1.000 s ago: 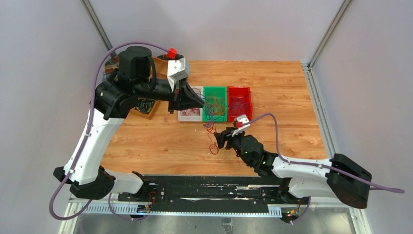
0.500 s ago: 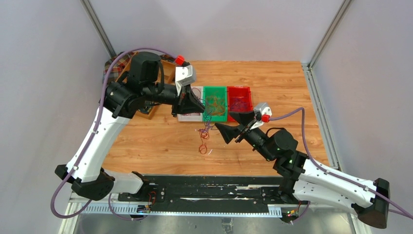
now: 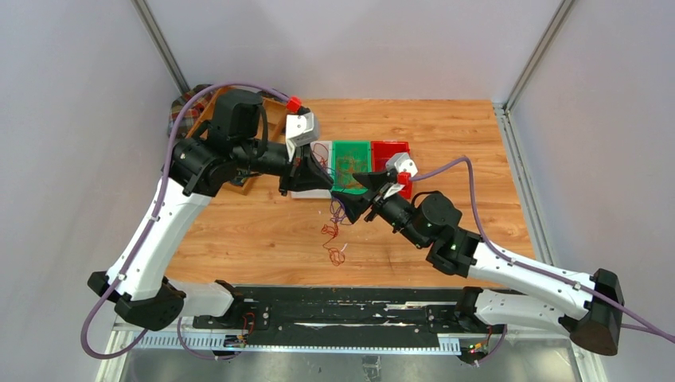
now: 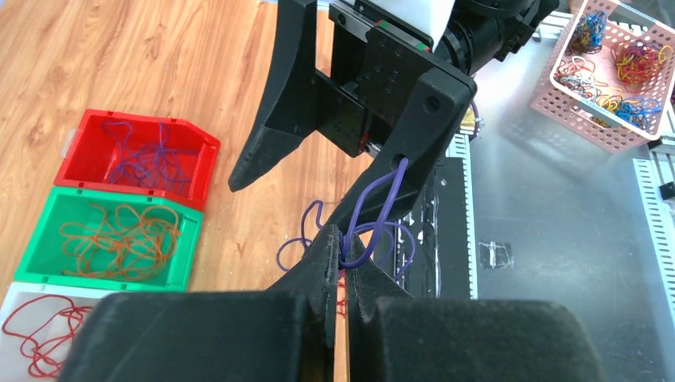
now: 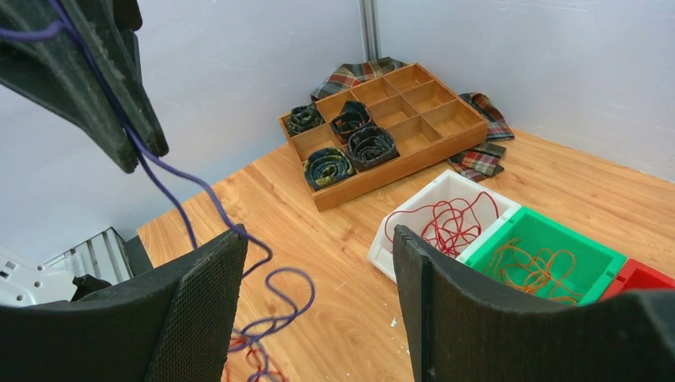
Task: Untangle the cables
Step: Untie the cable.
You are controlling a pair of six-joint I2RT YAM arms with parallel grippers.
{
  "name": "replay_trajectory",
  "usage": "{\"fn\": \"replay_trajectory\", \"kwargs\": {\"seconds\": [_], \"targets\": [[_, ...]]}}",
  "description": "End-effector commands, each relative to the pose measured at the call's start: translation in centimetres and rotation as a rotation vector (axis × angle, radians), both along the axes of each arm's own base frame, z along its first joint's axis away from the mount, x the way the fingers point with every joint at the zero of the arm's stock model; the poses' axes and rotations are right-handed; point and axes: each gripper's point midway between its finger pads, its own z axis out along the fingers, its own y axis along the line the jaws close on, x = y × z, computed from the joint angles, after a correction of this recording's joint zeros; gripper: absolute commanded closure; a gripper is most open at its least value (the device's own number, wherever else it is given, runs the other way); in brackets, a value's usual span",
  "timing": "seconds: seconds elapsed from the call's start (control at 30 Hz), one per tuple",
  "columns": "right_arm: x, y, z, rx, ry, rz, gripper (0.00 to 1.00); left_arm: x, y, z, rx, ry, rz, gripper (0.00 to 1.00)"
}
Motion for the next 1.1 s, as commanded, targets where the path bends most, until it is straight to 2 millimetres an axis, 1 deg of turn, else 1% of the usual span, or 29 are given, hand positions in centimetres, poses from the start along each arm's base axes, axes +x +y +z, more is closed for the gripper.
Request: {"fn": "replay_trajectory", "kwargs": {"seconds": [0.0,0.07,0.17,0.23,0.33,0.4,0.47,0.6,0.63,0.73,0.87,1.0,1.07], "targets": [[0.1,-0.1,3.5,0.098,-0.053,-0.003,0.33,-1.1,0.4,0.2,-0.011,-0.019,-0.028,1.0],[-0.4,0.2,3.3,0.093,-0.044,0.028,0.32,-0.8,0.4,0.1,-0.004,-0.032,-0.014,1.0],[-0.9,-0.2,1.9,0.08,-0.008,0.039,0.32,0.0,0.5,0.0,0.012,-0.058,0.015,1.0],[-1.2,-1.0,1.0,0.09,0.013,0.031,0.32,0.8,0.6,0.0,0.029,-0.078,0.051,1.0],[-1.5,-2.8,-0.5,0.107,0.038,-0.01,0.32,2.1,0.9,-0.1,0.055,-0.113,0.106,1.0],[-1.7,-3.8,-1.5,0.111,0.051,-0.024,0.32,2.4,1.0,0.0,0.061,-0.128,0.119,1.0],[-2.3,-4.0,-2.7,0.101,0.068,-0.004,0.31,2.5,1.0,0.3,0.058,-0.134,0.126,1.0],[-3.3,-3.0,-5.7,0.039,0.12,0.066,0.27,2.4,1.0,0.9,0.049,-0.146,0.126,1.0],[-3.7,-2.4,-6.1,0.03,0.126,0.099,0.26,2.3,0.9,1.0,0.047,-0.145,0.125,1.0],[-3.9,-0.7,-6.9,-0.001,0.129,0.142,0.25,2.4,0.8,1.3,0.043,-0.148,0.125,1.0],[-2.8,0.9,-6.9,-0.006,0.097,0.096,0.25,2.3,0.8,1.8,0.033,-0.152,0.128,1.0],[-0.8,2.0,-6.7,0.016,0.072,0.008,0.25,1.9,0.6,2.6,0.012,-0.144,0.119,1.0],[-0.2,2.9,-6.6,0.034,0.065,-0.001,0.28,1.6,0.6,3.1,-0.001,-0.139,0.114,1.0]]}}
